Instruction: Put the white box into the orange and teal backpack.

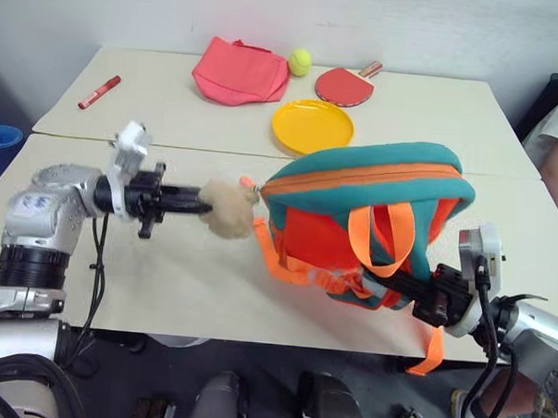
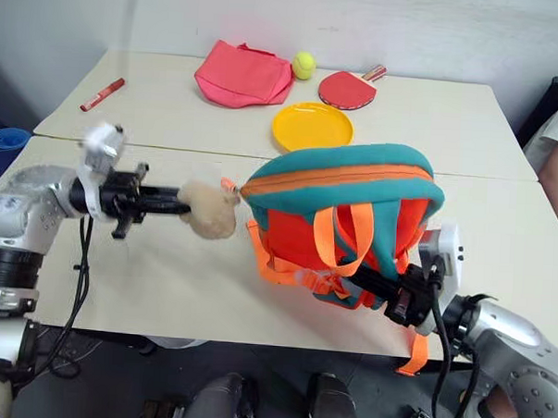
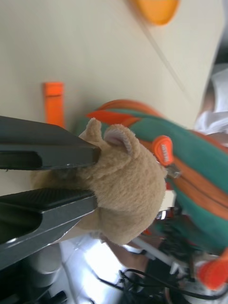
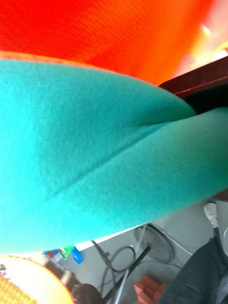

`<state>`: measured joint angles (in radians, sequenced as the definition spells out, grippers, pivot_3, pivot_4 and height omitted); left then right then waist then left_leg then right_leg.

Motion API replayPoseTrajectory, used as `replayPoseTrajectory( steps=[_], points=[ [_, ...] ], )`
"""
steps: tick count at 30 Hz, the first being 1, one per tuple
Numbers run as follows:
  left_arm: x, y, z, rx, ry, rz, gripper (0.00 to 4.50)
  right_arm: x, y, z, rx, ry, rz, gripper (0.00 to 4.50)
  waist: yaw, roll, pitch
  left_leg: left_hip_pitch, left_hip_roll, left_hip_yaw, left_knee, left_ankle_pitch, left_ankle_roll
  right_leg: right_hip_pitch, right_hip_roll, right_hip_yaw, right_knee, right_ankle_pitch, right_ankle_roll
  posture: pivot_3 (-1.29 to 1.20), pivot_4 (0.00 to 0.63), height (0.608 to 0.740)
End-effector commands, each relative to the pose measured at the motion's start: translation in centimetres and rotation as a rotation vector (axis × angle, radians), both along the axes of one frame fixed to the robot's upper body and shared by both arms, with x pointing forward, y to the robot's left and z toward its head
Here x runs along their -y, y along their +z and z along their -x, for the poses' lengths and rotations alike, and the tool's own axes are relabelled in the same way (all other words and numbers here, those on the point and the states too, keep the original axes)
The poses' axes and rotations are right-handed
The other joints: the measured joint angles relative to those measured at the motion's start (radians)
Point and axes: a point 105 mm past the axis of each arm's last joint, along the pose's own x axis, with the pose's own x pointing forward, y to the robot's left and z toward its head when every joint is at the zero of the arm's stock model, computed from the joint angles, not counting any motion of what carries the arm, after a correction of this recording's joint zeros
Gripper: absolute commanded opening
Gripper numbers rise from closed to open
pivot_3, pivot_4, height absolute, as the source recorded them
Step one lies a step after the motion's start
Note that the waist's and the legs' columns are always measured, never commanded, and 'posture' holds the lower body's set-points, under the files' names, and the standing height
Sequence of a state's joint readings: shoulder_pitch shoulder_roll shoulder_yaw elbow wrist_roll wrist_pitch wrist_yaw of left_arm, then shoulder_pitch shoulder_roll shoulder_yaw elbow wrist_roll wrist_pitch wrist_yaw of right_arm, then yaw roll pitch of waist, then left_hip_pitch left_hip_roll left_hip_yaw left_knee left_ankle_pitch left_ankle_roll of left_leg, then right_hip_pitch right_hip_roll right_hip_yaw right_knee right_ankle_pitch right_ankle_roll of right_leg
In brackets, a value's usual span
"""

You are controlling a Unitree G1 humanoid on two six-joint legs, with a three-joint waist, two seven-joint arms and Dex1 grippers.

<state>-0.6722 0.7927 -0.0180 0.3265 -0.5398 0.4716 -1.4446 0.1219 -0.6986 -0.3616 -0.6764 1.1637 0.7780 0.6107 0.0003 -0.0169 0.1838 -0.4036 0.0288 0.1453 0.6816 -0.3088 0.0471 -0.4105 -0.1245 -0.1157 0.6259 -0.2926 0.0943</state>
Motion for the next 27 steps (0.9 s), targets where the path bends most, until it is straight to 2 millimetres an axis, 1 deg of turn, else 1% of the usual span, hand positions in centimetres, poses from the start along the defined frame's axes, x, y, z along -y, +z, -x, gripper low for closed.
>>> replayPoseTrajectory(
  steps=[1, 2, 4, 6, 7, 9, 11, 13, 14, 15, 16, 17, 19, 20, 21, 23, 24, 25, 26, 27],
  points=[
    [1.5, -2.1, -1.4, 0.047, 0.087, 0.044, 0.27, -0.4, 0.7, -0.2, 0.051, -0.05, -0.071, 0.0, 0.004, 0.0, 0.0, 0.0, 0.0, 0.0, 0.0, 0.0, 0.0, 0.0, -0.001, 0.001, 0.0, 0.0, 0.0, 0.0, 0.15, 0.74],
    [2.3, -2.6, -1.4, 0.065, 0.085, 0.056, 0.27, -0.5, 0.6, -0.5, 0.055, -0.065, -0.093, 0.0, 0.008, -0.001, 0.0, 0.0, -0.001, -0.001, 0.0, 0.0, 0.001, 0.0, -0.005, 0.001, -0.001, 0.0, 0.0, 0.0, 0.15, 0.74],
    [3.8, -3.4, -1.4, 0.11, 0.063, 0.056, 0.27, -0.6, 0.3, -1.1, 0.067, -0.097, -0.115, 0.0, 0.007, -0.001, 0.0, 0.0, -0.001, -0.001, 0.001, 0.0, 0.001, 0.0, -0.007, 0.001, -0.002, 0.0, 0.0, 0.0, 0.15, 0.74],
    [5.3, -3.7, -1.4, 0.17, 0.051, 0.066, 0.27, -0.8, -0.2, -1.6, 0.081, -0.114, -0.098, 0.0, 0.006, -0.001, -0.001, 0.0, -0.001, -0.001, 0.001, 0.0, 0.0, 0.0, -0.007, 0.001, -0.002, 0.0, 0.0, 0.0, 0.15, 0.74],
    [5.7, -3.7, -1.6, 0.19, 0.067, 0.077, 0.27, -0.8, -0.4, -1.8, 0.095, -0.122, -0.086, 0.0, 0.007, -0.001, -0.001, 0.0, -0.001, 0.0, 0.001, 0.0, 0.0, -0.001, -0.007, 0.001, -0.002, 0.0, 0.0, 0.0, 0.15, 0.74],
    [5.9, -3.5, -2.0, 0.248, 0.091, 0.077, 0.27, -0.9, -0.7, -1.9, 0.106, -0.116, -0.073, 0.0, 0.011, -0.001, -0.001, 0.0, -0.001, 0.0, 0.001, 0.0, 0.0, -0.001, -0.006, 0.001, -0.001, 0.0, 0.0, 0.0, 0.15, 0.74],
    [5.5, -3.6, -1.9, 0.28, 0.09, 0.046, 0.27, -0.7, -0.6, -2.3, 0.146, -0.128, -0.065, 0.0, 0.012, -0.001, -0.001, 0.0, -0.002, 0.0, 0.001, 0.0, 0.001, -0.001, -0.006, 0.001, -0.001, 0.0, 0.0, 0.0, 0.15, 0.74],
    [4.6, -3.1, -1.7, 0.312, 0.105, 0.034, 0.92, 0.5, 0.9, -4.0, 0.374, -0.255, 0.02, 0.0, 0.01, -0.001, -0.001, 0.0, -0.002, 0.0, 0.001, 0.0, 0.001, -0.001, -0.006, 0.0, -0.001, 0.0, 0.0, 0.0, 0.15, 0.74],
    [4.0, -2.7, -1.6, 0.323, 0.121, 0.036, 1.1, 0.3, 1.3, -4.1, 0.401, -0.239, 0.02, 0.33, 0.003, -0.001, 0.0, 0.0, -0.002, 0.0, 0.001, 0.0, 0.001, -0.001, -0.006, 0.0, -0.001, 0.0, 0.0, 0.0, 0.15, 0.74],
    [3.4, -2.5, -1.5, 0.332, 0.132, 0.027, 1.56, 0.1, 1.4, -4.1, 0.434, -0.225, 0.04, 0.77, 0.001, 0.0, 0.0, 0.0, -0.002, 0.002, 0.001, 0.0, 0.001, -0.002, -0.006, -0.001, -0.001, 0.0, 0.0, 0.0, 0.15, 0.74],
    [2.7, -2.2, -1.4, 0.342, 0.149, 0.016, 1.73, 0.0, 1.3, -3.9, 0.433, -0.203, 0.046, 0.93, -0.001, 0.0, 0.0, 0.0, -0.002, 0.002, 0.0, 0.0, 0.001, -0.002, -0.006, -0.001, 0.0, 0.0, 0.0, 0.0, 0.15, 0.74],
    [1.9, -2.1, -1.1, 0.347, 0.163, -0.006, 1.99, 0.3, 1.3, -3.7, 0.456, -0.205, 0.061, 1.2, -0.002, 0.0, 0.0, 0.0, -0.001, 0.001, 0.0, 0.0, 0.0, -0.002, -0.006, -0.001, 0.0, 0.0, 0.0, 0.0, 0.15, 0.74],
    [0.6, -2.3, -0.7, 0.354, 0.191, -0.041, 2.55, 1.5, 1.3, -3.5, 0.482, -0.245, 0.084, 1.81, -0.002, 0.0, 0.0, 0.0, 0.0, 0.001, -0.001, 0.0, 0.0, -0.002, -0.005, 0.0, 0.001, 0.0, 0.0, 0.0, 0.15, 0.74],
    [0.0, -2.4, -0.4, 0.352, 0.202, -0.057, 2.9, 2.1, 1.0, -3.3, 0.484, -0.252, 0.109, 2.17, -0.002, 0.0, 0.0, 0.0, 0.0, 0.001, -0.001, 0.0, 0.0, -0.002, -0.005, -0.001, 0.001, 0.0, 0.0, 0.0, 0.15, 0.74],
    [-0.8, -2.8, -0.1, 0.368, 0.232, -0.098, 3.21, 3.0, 0.4, -2.8, 0.484, -0.248, 0.169, 2.5, -0.002, 0.0, 0.0, 0.0, 0.0, 0.001, -0.001, 0.0, 0.0, -0.002, -0.005, -0.001, 0.001, 0.0, 0.0, 0.0, 0.15, 0.74],
    [-2.5, -3.6, 1.1, 0.375, 0.288, -0.167, 3.84, 6.1, -1.1, -1.7, 0.458, -0.239, 0.319, 3.18, -0.001, 0.0, 0.0, 0.0, -0.002, 0.002, -0.001, -0.001, 0.001, -0.002, -0.005, -0.001, 0.0, 0.0, 0.0, 0.0, 0.15, 0.74],
    [-3.0, -3.9, 1.9, 0.372, 0.299, -0.183, 4.15, 7.6, -1.5, -1.2, 0.445, -0.244, 0.365, 3.51, 0.0, 0.0, 0.0, 0.0, -0.002, 0.002, -0.001, -0.002, 0.003, -0.001, -0.006, -0.001, -0.001, 0.0, 0.0, 0.0, 0.15, 0.74],
    [-3.2, -4.1, 2.4, 0.368, 0.302, -0.188, 4.46, 8.6, -1.6, -1.0, 0.439, -0.248, 0.387, 3.85, 0.0, 0.0, 0.0, 0.001, -0.003, 0.002, -0.001, -0.003, 0.004, 0.001, -0.006, -0.001, -0.002, 0.001, 0.001, 0.0, 0.15, 0.74],
    [-3.7, -4.6, 3.2, 0.357, 0.31, -0.202, 4.5, 9.6, -2.0, -0.5, 0.414, -0.238, 0.414, 4.19, -0.001, 0.0, 0.0, 0.001, -0.002, 0.002, 0.0, -0.004, 0.005, 0.001, -0.007, 0.0, -0.004, 0.002, 0.003, 0.0, 0.15, 0.74],
    [-3.9, -4.9, 3.7, 0.349, 0.317, -0.213, 4.5, 10.2, -2.3, -0.2, 0.398, -0.227, 0.43, 4.48, -0.001, 0.0, 0.0, 0.001, -0.002, 0.002, -0.001, -0.005, 0.006, 0.002, -0.007, 0.0, -0.006, 0.003, 0.005, 0.0, 0.15, 0.74]
  ],
)
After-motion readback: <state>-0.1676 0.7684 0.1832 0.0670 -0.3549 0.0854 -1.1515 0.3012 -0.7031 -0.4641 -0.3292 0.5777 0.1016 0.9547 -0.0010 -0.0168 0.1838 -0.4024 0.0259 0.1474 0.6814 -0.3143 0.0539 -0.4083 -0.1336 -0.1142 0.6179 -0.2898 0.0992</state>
